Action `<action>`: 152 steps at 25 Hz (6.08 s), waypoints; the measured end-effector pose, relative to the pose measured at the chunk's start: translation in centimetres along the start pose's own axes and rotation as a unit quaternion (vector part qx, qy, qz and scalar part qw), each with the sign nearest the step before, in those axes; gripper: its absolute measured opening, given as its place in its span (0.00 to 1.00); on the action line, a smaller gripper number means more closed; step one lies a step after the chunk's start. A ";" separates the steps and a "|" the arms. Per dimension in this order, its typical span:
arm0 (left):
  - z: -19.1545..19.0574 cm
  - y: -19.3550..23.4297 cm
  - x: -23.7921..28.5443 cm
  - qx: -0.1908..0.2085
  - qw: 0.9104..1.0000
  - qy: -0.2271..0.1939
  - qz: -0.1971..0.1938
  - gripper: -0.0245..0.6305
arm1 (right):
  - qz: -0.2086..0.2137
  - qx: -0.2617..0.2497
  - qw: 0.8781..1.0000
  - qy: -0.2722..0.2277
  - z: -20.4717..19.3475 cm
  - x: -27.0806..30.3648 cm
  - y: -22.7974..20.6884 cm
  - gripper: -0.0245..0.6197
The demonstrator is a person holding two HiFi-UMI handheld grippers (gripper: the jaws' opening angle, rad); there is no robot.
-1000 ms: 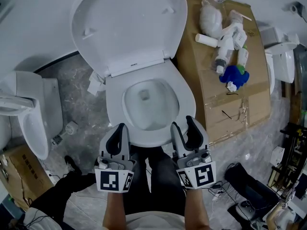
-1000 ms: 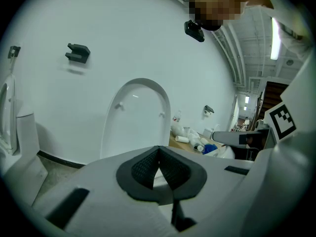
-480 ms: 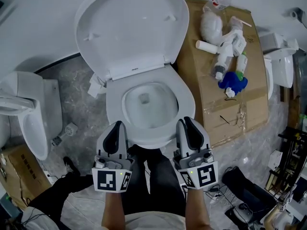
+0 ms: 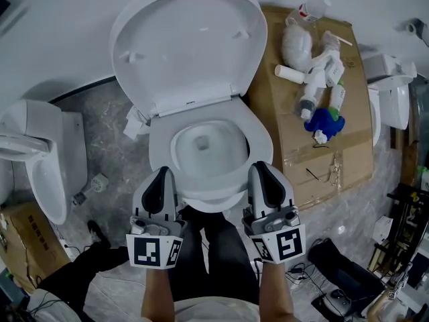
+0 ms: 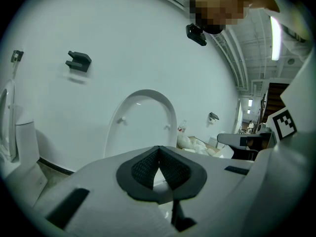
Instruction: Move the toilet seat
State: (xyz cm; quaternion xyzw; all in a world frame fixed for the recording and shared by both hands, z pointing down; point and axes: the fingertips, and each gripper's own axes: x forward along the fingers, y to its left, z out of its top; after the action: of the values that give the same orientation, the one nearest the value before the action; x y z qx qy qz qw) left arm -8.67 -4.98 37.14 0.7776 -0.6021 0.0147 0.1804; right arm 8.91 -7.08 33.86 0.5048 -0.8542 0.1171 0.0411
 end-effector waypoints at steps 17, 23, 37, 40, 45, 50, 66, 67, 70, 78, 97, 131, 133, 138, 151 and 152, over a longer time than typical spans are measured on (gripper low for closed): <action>2.7 1.4 1.8 0.003 1.000 -0.027 0.014 0.05 | 0.016 -0.010 1.000 -0.023 2.4 2.9 -0.3 0.08; 3.6 1.8 2.5 0.006 0.999 -0.038 0.018 0.05 | 0.021 -0.014 0.999 -0.029 3.2 4.1 -0.4 0.07; 5.7 3.0 4.5 0.011 0.998 -0.056 0.019 0.05 | 0.031 -0.027 0.998 -0.044 5.1 7.2 -0.9 0.07; 6.1 3.3 5.0 0.013 0.998 -0.061 0.021 0.05 | 0.032 -0.030 0.998 -0.047 5.4 7.9 -1.0 0.07; 6.8 3.9 5.7 0.014 0.997 -0.070 0.025 0.05 | 0.036 -0.035 0.997 -0.053 6.0 9.0 -1.1 0.07; 7.4 4.4 6.3 0.017 0.997 -0.076 0.027 0.05 | 0.042 -0.038 0.997 -0.057 6.5 10.1 -1.1 0.07; 9.0 5.8 8.6 0.031 0.994 -0.093 0.039 0.05 | 0.063 -0.044 0.995 -0.064 7.7 13.3 -1.5 0.07; 9.1 5.8 8.7 0.032 0.994 -0.094 0.039 0.05 | 0.063 -0.045 0.995 -0.065 7.8 13.4 -1.6 0.07; 9.3 6.0 9.1 0.035 0.994 -0.095 0.042 0.05 | 0.065 -0.047 0.995 -0.067 8.0 13.9 -1.6 0.07; 9.7 6.5 9.8 0.037 0.994 -0.099 0.038 0.05 | 0.068 -0.049 0.994 -0.070 8.3 15.0 -1.8 0.07; 10.6 7.5 11.6 0.044 0.992 -0.111 0.033 0.05 | 0.074 -0.055 0.993 -0.080 8.9 17.5 -2.2 0.06; 11.6 9.2 14.5 0.055 0.990 -0.125 0.044 0.05 | 0.088 -0.070 0.990 -0.084 9.4 21.5 -3.0 0.06; 11.6 9.3 14.7 0.056 0.989 -0.126 0.045 0.05 | 0.088 -0.071 0.990 -0.085 9.4 21.7 -3.1 0.06; 11.7 9.4 14.9 0.057 0.989 -0.127 0.046 0.05 | 0.089 -0.073 0.990 -0.086 9.5 22.1 -3.1 0.06; 11.7 9.6 15.1 0.054 0.989 -0.130 0.052 0.05 | 0.091 -0.081 0.989 -0.082 9.5 22.3 -3.2 0.06; 11.7 9.5 15.1 0.053 0.989 -0.130 0.054 0.05 | 0.090 -0.084 0.989 -0.080 9.5 22.2 -3.2 0.06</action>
State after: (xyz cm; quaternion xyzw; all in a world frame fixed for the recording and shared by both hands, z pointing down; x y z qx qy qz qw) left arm -15.79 -24.51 32.34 0.7478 -0.6599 -0.0449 0.0574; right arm 1.31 -29.81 29.37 0.4284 -0.9035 0.0071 0.0039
